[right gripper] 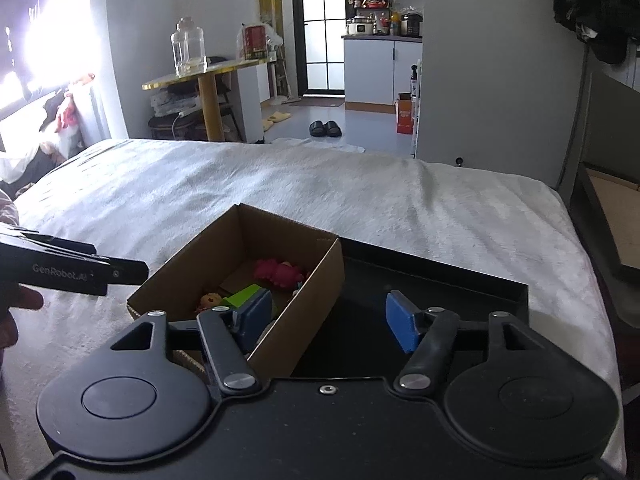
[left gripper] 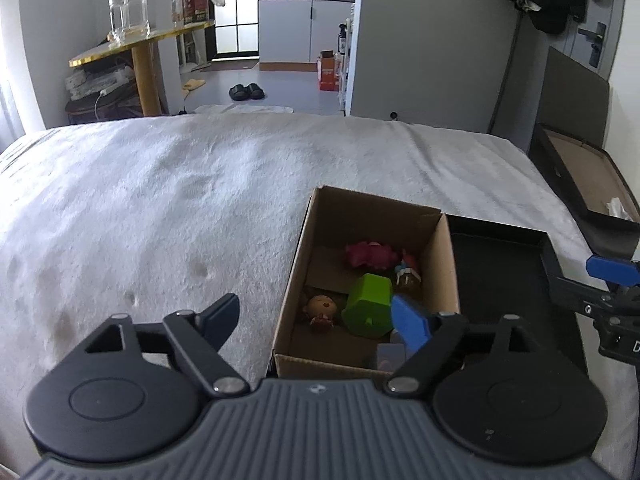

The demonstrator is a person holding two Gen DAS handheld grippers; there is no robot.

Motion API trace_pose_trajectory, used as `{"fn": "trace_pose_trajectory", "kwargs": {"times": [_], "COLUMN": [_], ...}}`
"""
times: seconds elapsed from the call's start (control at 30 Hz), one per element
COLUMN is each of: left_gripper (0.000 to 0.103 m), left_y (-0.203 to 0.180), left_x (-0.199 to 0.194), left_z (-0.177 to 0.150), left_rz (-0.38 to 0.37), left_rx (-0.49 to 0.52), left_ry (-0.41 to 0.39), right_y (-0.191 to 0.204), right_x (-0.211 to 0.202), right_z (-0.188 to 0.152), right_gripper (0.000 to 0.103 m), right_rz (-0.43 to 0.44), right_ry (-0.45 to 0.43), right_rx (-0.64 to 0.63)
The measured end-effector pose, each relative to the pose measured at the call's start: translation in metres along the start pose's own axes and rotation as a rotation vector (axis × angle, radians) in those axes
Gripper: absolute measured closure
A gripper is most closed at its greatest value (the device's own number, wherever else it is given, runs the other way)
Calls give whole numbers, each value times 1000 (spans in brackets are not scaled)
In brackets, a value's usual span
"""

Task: Organize rigid objects

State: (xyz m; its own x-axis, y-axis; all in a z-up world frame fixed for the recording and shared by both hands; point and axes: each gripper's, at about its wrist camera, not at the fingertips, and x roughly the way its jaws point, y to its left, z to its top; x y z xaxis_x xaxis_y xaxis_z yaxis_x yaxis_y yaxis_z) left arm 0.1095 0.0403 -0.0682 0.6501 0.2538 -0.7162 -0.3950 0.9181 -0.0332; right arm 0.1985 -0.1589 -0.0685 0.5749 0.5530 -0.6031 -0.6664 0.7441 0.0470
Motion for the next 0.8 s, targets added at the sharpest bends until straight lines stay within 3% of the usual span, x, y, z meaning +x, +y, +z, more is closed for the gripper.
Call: {"fn": "trace_pose_trajectory", "kwargs": {"times": [0.33, 0.8], "left_gripper": [12, 10], "left_y": [4, 21], "left_x": [-35, -74], "left_z": [6, 18], "left_rz": [-6, -35], "left_rx": [73, 68], "left_ry": [-48, -74], "right_y": [-12, -27], "right_x": [-37, -77], "right_z": [-6, -8], "right_gripper": [19, 9], "right_rz": [-27, -43], "right_ry": [-27, -60], "right_rx": [15, 54]}}
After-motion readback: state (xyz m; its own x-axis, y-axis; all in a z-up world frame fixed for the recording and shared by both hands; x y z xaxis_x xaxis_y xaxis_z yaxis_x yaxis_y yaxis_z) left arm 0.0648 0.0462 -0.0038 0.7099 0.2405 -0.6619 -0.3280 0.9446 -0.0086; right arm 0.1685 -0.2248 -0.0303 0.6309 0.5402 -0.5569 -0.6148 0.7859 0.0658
